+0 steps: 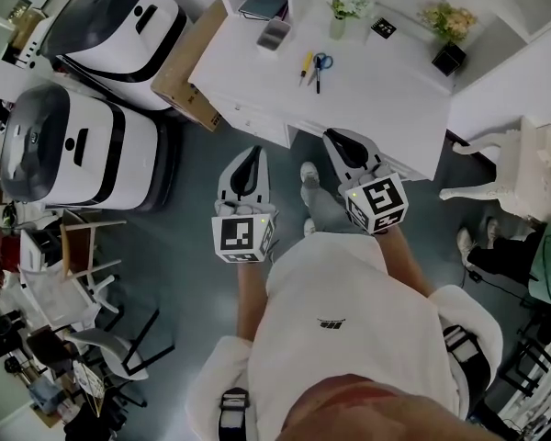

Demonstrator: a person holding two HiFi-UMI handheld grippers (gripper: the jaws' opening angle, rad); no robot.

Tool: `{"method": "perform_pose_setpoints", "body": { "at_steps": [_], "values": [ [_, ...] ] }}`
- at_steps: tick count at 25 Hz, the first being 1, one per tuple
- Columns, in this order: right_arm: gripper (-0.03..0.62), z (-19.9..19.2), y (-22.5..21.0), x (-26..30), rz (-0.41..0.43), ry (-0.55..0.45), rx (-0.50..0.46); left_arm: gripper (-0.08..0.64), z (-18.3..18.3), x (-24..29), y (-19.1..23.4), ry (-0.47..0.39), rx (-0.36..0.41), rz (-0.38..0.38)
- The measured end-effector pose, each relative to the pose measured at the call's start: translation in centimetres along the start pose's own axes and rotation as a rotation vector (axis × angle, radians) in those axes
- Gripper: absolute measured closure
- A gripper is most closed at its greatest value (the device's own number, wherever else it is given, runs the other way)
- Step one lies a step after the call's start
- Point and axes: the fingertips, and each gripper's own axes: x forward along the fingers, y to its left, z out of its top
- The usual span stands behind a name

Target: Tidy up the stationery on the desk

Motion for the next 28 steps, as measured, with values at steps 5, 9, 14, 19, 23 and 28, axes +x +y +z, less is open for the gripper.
{"method": "perform_pose_setpoints", "body": {
  "at_steps": [5, 9, 14, 19, 23, 28],
  "values": [
    [0.581, 0.4, -1.9, 2.9, -0.006, 0.002, 0.002, 0.56, 0.2, 2.9, 1.7, 0.002, 0.002, -0.005],
    [0.581, 0.5, -4.2, 6.4, -0.015, 0.01, 0.025, 0.56, 0.3, 6.2, 3.6, 0.013, 0.0, -0.008],
    [0.581, 0.6, -7.6, 11.1, -0.03, 0.029, 0.053, 0.56, 0.1, 11.0, 6.3, 0.035, -0.009, -0.023],
    [0.581, 0.7, -10.6, 15.5, -0.028, 0.048, 0.062, 0.56, -0.1, 16.0, 9.0, 0.048, -0.024, -0.038],
    [0.581, 0.5, -12.7, 18.6, -0.028, 0.068, 0.072, 0.56, -0.3, 19.6, 10.7, 0.062, -0.03, -0.052],
    [0.581, 0.1, -15.5, 22.1, -0.028, 0.089, 0.085, 0.56, -0.9, 23.9, 12.5, 0.08, -0.042, -0.068]
  ]
}}
